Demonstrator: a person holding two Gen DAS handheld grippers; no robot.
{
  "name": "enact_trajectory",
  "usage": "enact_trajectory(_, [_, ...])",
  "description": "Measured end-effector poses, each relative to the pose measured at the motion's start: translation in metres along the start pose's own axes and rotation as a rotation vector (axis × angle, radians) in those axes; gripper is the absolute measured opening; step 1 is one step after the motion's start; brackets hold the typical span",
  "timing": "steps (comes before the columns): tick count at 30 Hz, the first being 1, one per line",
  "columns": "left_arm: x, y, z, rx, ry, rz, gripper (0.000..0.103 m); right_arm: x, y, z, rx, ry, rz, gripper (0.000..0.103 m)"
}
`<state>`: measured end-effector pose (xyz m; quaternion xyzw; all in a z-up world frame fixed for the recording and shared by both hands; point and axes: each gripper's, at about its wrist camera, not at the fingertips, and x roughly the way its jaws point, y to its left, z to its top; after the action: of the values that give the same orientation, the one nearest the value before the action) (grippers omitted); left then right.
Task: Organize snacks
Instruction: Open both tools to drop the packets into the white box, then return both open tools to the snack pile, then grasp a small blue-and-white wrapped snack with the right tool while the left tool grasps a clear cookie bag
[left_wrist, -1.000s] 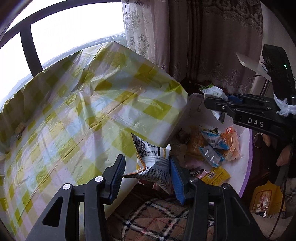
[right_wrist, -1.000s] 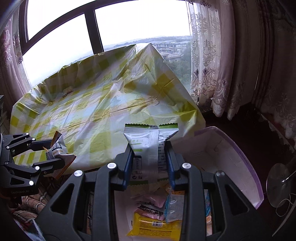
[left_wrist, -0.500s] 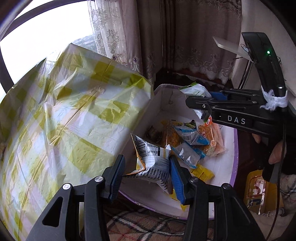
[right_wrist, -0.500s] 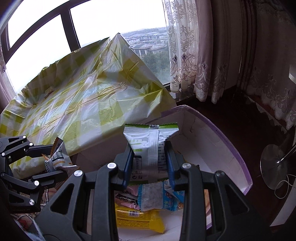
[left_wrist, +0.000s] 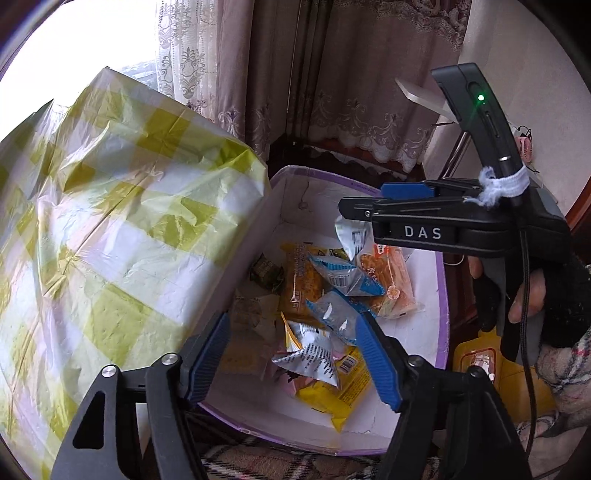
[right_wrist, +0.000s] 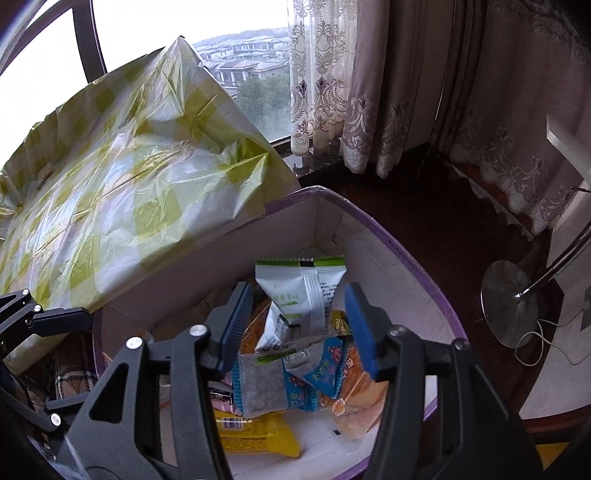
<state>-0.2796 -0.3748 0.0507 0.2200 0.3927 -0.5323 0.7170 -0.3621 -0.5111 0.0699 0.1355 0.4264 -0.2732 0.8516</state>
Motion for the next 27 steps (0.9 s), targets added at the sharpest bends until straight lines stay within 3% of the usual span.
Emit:
enact_trajectory(5, [-0.016, 0.057, -0.018, -0.089, -0.046, 0.109, 0.076, -0.007, 0.024, 0.019, 0.019, -0.066, 0.011, 0.071])
enact_trajectory(10, [-0.053, 0.144, -0.056, -0.249, -0.111, 0.308, 0.076, 0.001, 0.098, 0.034, -0.039, -0.091, 0.214, 0.084])
enact_trajectory(12, [-0.069, 0.185, -0.075, -0.343, -0.121, 0.376, 0.076, 0.012, 0.144, 0.036, -0.105, -0.047, 0.308, 0.084])
enact_trajectory(17, [-0.117, 0.291, -0.136, -0.625, -0.136, 0.53, 0.076, 0.028, 0.274, 0.052, -0.328, -0.041, 0.439, 0.084])
enact_trajectory(24, [-0.171, 0.395, -0.223, -0.91, -0.174, 0.719, 0.076, 0.082, 0.444, 0.086, -0.55, 0.01, 0.507, 0.084])
enact_trajectory(27, [-0.19, 0.42, -0.246, -0.98, -0.216, 0.745, 0.079, 0.112, 0.509, 0.103, -0.595, 0.04, 0.54, 0.084])
